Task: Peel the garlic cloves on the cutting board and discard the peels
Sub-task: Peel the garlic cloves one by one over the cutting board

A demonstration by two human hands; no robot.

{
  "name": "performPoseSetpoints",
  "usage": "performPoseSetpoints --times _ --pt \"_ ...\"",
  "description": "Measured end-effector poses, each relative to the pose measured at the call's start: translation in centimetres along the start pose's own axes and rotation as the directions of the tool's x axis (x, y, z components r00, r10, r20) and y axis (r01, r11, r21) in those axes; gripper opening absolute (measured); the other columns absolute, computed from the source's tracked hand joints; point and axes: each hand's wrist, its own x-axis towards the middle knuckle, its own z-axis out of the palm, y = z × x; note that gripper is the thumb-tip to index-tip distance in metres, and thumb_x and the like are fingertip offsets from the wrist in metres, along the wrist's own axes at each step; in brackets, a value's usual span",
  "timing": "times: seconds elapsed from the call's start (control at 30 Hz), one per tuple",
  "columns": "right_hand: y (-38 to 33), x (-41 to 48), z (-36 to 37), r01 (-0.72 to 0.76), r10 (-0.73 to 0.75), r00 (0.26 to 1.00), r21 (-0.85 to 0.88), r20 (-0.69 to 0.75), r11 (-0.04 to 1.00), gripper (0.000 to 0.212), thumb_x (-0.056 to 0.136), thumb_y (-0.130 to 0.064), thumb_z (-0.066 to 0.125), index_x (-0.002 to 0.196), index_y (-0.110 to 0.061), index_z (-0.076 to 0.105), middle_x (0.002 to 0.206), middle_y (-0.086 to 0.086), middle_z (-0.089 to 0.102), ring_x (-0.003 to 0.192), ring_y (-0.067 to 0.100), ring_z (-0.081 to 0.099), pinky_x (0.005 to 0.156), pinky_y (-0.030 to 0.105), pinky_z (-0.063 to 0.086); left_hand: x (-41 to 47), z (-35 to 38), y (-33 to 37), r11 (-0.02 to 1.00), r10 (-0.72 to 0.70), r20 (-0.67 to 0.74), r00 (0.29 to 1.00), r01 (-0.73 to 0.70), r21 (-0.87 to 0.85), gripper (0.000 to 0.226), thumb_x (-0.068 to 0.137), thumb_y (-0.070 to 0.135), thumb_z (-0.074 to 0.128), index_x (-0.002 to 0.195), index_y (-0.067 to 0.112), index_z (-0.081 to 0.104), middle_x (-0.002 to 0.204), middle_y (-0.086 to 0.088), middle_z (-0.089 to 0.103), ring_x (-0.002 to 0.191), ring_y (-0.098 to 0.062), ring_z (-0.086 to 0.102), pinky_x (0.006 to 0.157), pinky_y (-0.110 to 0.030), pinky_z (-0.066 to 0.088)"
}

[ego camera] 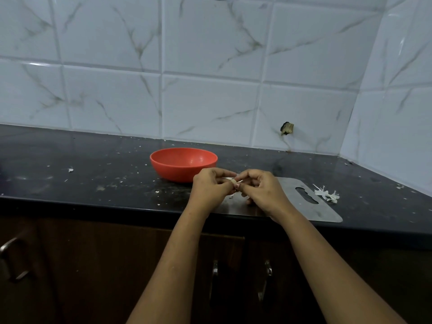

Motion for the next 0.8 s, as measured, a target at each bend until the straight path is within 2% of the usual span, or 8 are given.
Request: performPoseSetpoints --times 0.2,0.33,0.53,0.8 --pt "0.08 0.06 -0.08 -0.014 0.014 1.0 0.029 -0.003 0.999 0.004 0.087 -0.013 0.07 0.091 -0.013 0.072 0.074 0.0 0.071 0.057 0.002 0.06 0.049 0.02 0.046 -0.42 0.03 0.42 0.998 0.033 -0.036 0.999 -0.032 0.045 0.02 0.076 0.0 0.069 0.088 0.015 0.075 0.073 -0.006 0.073 0.07 -0.014 0.072 0.07 -0.022 0.057" --pt "0.08 0.13 -0.05 -0.021 0.021 1.0 0.027 0.006 0.999 0.007 0.088 -0.011 0.069 0.084 -0.016 0.071 0.07 -0.002 0.07 0.054 0.003 0.058 0.048 0.019 0.044 -0.54 0.12 0.6 0.996 0.054 -0.047 0.997 -0.051 0.072 0.021 0.075 0.0 0.07 0.081 0.021 0.074 0.068 -0.003 0.073 0.064 -0.01 0.07 0.065 -0.018 0.055" --pt "-0.04 0.08 -0.04 -0.029 0.029 1.0 0.036 0.003 0.999 0.013 0.089 -0.01 0.068 0.081 -0.02 0.071 0.067 -0.002 0.07 0.053 0.005 0.056 0.048 0.019 0.043 -0.54 0.1 0.65 0.996 0.046 -0.049 0.998 -0.042 0.08 0.019 0.075 0.001 0.07 0.085 0.017 0.075 0.069 -0.005 0.073 0.069 -0.014 0.071 0.068 -0.021 0.057" --pt "-0.29 -0.09 0.0 0.022 -0.02 1.0 0.063 -0.022 0.998 0.004 0.086 -0.012 0.07 0.084 -0.015 0.068 0.064 0.002 0.067 0.056 0.006 0.057 0.049 0.021 0.043 -0.26 -0.08 0.56 0.998 -0.021 -0.066 0.998 0.017 -0.059 0.015 0.073 -0.001 0.072 0.085 0.007 0.074 0.074 -0.01 0.073 0.075 -0.021 0.073 0.077 -0.033 0.06"
